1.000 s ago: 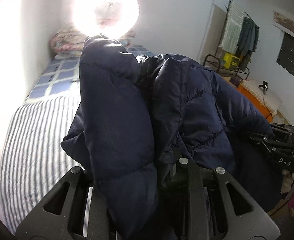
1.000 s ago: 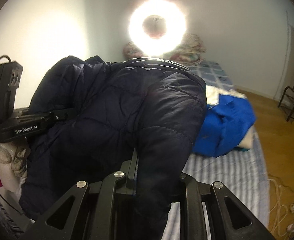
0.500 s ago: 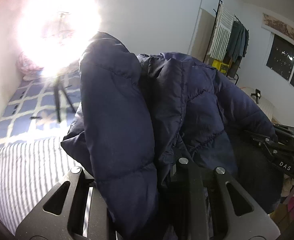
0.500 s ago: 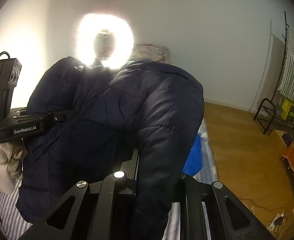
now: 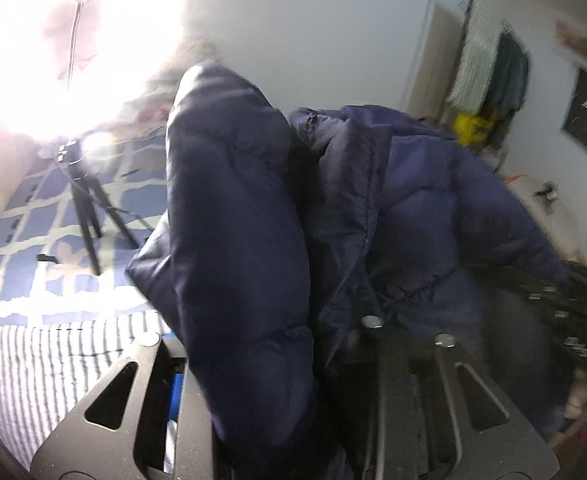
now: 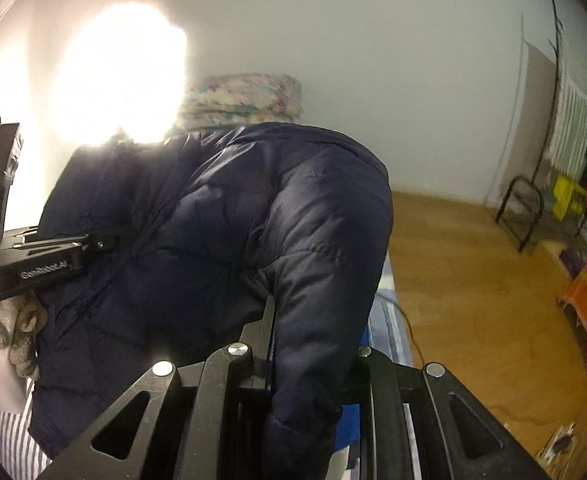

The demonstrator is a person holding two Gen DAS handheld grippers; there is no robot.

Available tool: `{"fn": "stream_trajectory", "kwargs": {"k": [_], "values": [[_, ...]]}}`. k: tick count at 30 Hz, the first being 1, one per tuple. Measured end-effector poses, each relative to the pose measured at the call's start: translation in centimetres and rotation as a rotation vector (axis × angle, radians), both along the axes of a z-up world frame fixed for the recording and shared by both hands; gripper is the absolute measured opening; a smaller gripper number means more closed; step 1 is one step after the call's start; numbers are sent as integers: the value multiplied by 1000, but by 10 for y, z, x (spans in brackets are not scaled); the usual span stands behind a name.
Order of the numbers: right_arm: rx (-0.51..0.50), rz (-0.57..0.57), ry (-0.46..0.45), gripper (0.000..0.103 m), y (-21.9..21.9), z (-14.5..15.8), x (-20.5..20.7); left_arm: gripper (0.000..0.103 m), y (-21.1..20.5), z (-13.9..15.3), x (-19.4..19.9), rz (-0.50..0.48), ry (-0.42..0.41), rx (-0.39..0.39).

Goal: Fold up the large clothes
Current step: 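Lower the folded jacket onto the mattress and open both grippers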

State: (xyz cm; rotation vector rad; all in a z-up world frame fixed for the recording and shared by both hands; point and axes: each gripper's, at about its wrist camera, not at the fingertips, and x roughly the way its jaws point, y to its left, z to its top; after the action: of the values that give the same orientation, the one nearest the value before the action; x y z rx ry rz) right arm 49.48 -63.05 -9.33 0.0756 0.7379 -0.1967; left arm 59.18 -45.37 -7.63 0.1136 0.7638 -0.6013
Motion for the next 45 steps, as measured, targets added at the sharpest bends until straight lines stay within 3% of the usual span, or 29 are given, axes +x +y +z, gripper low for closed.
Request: {"fn": "stream_trajectory", "kwargs": {"k": [2,6,9,11,19,30,38,45], "values": [[34,-32,54,20,-8,-17,9,47,-5,-16,16,33,35,67],[63,-72,89,40,-24,-33,8,73,3,-31,28,99,27,78],[60,-105,90,57,-37,-35,0,75,9,-35,33,104,44,65],[58,-112,103,62,-44,-38,-2,75,3,-32,37,105,41,67],[54,-130,127,68,-51,-42,-6,75,-9,-20,25,75,25,96],[9,-153,114,68,-28,-17,-41,75,39,5,-14,104,-18,102],[25,-146,31,70,18,36,-100,75,103,55,-96,82,-16,49],[-17,-123,-14,72,79,79,-165,75,158,116,-184,67,-101,28]]}}
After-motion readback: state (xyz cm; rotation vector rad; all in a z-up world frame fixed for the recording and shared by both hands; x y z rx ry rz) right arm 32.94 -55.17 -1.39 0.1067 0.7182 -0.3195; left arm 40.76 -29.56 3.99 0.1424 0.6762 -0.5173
